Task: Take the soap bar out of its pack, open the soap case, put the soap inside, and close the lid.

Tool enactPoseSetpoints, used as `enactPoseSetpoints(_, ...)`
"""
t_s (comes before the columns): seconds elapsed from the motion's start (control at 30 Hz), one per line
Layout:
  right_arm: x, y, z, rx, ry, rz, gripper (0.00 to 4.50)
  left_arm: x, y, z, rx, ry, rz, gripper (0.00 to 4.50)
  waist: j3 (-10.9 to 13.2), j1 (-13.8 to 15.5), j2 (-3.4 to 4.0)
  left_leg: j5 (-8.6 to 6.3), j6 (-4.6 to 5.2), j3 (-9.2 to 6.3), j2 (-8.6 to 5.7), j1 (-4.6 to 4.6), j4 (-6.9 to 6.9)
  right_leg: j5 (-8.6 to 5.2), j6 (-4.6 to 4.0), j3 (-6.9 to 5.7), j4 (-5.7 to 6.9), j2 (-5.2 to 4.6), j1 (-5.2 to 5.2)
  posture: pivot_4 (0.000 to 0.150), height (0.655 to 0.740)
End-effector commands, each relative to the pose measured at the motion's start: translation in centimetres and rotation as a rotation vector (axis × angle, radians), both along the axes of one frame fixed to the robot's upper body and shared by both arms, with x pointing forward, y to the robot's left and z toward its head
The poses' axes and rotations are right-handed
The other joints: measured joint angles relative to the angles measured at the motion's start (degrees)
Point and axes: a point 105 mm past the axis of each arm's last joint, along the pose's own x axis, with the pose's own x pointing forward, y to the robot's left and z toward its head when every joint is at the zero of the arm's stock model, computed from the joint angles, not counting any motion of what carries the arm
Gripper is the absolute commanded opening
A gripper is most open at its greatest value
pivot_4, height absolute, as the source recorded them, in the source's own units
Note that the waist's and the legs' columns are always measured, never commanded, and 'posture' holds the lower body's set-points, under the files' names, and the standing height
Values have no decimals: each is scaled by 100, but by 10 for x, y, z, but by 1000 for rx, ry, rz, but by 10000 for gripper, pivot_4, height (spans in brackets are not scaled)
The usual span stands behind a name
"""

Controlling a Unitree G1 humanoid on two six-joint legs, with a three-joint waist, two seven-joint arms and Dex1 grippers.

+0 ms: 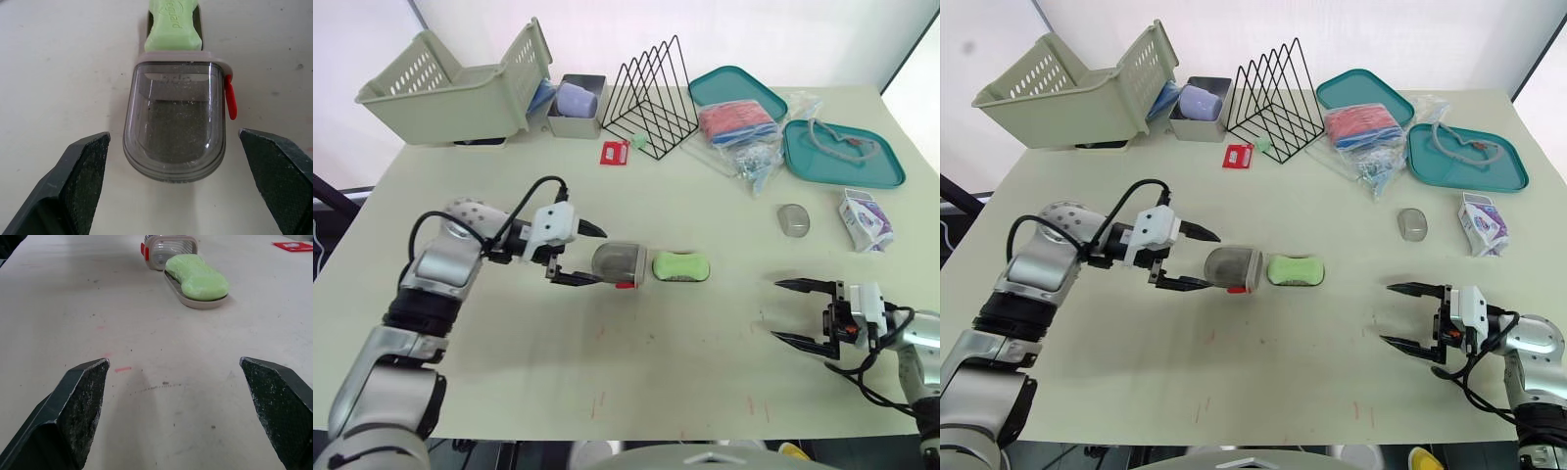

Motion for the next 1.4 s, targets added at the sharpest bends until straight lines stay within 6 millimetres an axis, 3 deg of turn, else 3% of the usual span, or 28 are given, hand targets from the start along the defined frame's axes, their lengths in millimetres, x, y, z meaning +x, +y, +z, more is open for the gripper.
enactPoseSetpoints(0.03,1,-6,6,-15,-40,-23,44738,7,-8,0,26,8,-36,45000,0,7,0,0,0,0,0,-1,1,0,0,2,0,-1,0,1500,7400)
enactPoseSetpoints(0.3,1,-8,7,-13,-46,-40,44738,17,-12,-6,54,-9,-46,45000,0,19,0,0,0,-1,-1,-3,6,0,0,1,0,-1,0,1500,7400)
enactPoseSetpoints(0.67,1,-12,8,-21,-43,-56,44738,16,-22,-14,40,-1,-84,45000,0,22,0,0,0,0,-1,-3,6,0,0,1,0,-3,1,1500,7400)
enactPoseSetpoints(1.4,0,-16,6,-43,-31,-55,44738,20,-20,-17,41,-2,-95,45000,0,19,0,0,0,0,-1,-3,7,0,0,1,2,-3,1,1500,7400)
